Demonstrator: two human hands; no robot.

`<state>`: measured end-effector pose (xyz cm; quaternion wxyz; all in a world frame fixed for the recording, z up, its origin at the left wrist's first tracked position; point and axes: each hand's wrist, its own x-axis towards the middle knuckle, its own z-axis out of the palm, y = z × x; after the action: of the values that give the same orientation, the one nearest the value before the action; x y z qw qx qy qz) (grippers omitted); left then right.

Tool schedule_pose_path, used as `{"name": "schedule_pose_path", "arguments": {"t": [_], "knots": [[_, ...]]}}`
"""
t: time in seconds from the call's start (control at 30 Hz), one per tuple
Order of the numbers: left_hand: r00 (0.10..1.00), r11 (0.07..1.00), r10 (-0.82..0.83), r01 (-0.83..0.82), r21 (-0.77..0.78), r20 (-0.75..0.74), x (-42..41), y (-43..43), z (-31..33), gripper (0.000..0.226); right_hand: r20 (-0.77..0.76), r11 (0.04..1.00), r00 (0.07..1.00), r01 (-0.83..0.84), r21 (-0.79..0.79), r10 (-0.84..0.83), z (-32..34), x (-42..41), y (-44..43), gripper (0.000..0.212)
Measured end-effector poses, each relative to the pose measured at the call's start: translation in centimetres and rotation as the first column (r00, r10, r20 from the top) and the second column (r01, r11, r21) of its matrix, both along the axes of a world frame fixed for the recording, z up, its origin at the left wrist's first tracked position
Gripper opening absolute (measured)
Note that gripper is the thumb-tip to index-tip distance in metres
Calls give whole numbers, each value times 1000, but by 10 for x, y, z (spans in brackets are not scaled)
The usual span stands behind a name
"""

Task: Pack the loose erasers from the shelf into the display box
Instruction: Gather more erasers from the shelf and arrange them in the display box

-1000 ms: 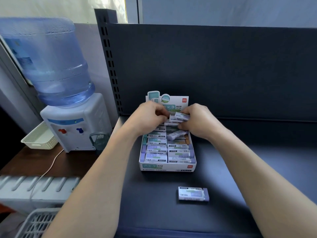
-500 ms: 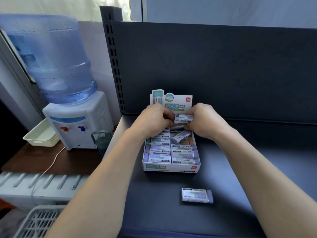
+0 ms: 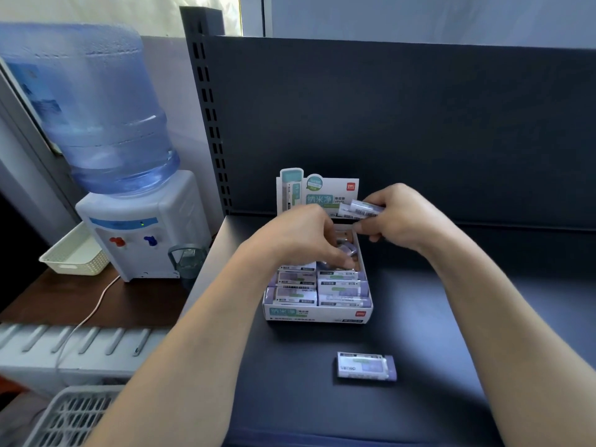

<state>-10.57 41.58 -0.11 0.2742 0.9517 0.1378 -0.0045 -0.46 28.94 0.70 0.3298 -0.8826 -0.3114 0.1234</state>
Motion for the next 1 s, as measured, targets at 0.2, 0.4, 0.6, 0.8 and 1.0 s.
{"name": "schedule_pose_path", "arguments": {"t": [0.2, 0.4, 0.6, 0.8, 1.0], "knots": [[998, 1000, -1, 2, -9, 63, 1, -3, 2, 23, -77, 996, 997, -21, 83, 28, 0, 5, -5, 6], [993, 986, 47, -64, 152, 111, 11, -5, -7, 15, -139, 980, 990, -4, 200, 33, 5, 8, -12, 22], [994, 976, 18, -42, 213, 111, 17, -4, -10, 14, -166, 969, 985, -11, 246, 54, -3, 9, -11, 20], [998, 999, 11, -13, 45, 64, 11, 3, -7, 23, -233, 960, 970, -2, 279, 70, -4, 7, -9, 24], [994, 999, 54, -55, 0, 92, 12, 4, -9, 15, -299, 956, 954, 61, 288, 30, -6, 8, -6, 28]]}}
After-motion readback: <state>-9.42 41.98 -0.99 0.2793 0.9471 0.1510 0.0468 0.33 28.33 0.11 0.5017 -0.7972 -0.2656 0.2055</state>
